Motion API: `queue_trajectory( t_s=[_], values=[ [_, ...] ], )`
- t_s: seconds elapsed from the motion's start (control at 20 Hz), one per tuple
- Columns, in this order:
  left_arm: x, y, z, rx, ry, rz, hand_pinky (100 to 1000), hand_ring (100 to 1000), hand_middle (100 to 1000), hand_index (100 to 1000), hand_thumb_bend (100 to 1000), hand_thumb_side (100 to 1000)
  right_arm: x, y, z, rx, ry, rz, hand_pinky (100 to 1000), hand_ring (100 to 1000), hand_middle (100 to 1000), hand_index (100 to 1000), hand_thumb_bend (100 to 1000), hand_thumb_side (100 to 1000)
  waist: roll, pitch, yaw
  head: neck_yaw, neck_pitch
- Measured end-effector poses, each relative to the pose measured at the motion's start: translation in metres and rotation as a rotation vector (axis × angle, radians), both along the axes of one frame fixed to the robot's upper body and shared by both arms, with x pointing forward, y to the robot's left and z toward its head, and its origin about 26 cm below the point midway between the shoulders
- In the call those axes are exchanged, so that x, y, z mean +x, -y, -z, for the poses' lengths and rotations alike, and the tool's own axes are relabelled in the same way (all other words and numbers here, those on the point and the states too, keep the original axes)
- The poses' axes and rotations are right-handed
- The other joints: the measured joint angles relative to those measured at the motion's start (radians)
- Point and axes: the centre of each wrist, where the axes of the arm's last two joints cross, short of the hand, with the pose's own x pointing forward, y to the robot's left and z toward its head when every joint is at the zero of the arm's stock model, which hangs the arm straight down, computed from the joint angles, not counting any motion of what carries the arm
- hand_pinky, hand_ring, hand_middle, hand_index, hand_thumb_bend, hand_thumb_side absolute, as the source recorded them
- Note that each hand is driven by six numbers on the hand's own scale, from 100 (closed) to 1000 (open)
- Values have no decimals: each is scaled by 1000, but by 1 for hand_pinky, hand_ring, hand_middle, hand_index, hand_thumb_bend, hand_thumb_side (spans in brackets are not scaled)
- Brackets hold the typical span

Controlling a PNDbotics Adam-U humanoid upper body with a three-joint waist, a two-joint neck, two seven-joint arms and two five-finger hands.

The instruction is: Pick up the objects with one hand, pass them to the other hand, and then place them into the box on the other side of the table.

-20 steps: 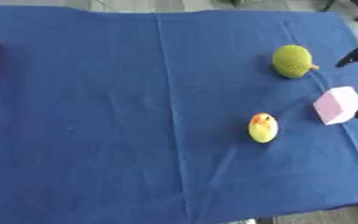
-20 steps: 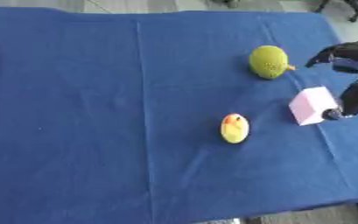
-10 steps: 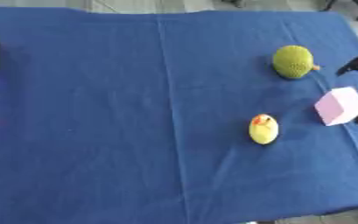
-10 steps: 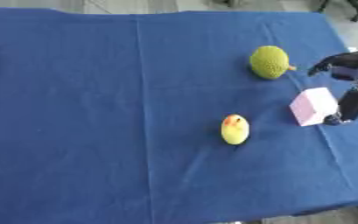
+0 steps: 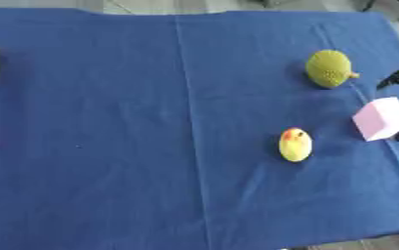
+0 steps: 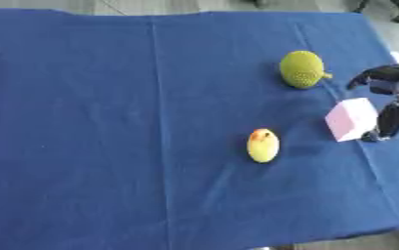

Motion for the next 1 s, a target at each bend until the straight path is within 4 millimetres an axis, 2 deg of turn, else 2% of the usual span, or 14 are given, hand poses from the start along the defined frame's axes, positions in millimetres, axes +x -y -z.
queue_trajectory(
  t_s=[0.7, 1.0],
  values=[
    [0, 1, -1, 1, 3, 6, 690, 727, 746, 897, 209, 910, 8, 15, 11, 3, -11, 57, 947, 950, 919, 918, 493, 100, 2, 7, 6, -13, -1],
    [0, 1, -1, 2, 0, 10, 690, 728, 746, 897, 209, 911, 10, 14, 15, 16, -10, 48, 948, 948, 900, 909, 484, 100, 4, 11, 7, -13, -1]
  ],
)
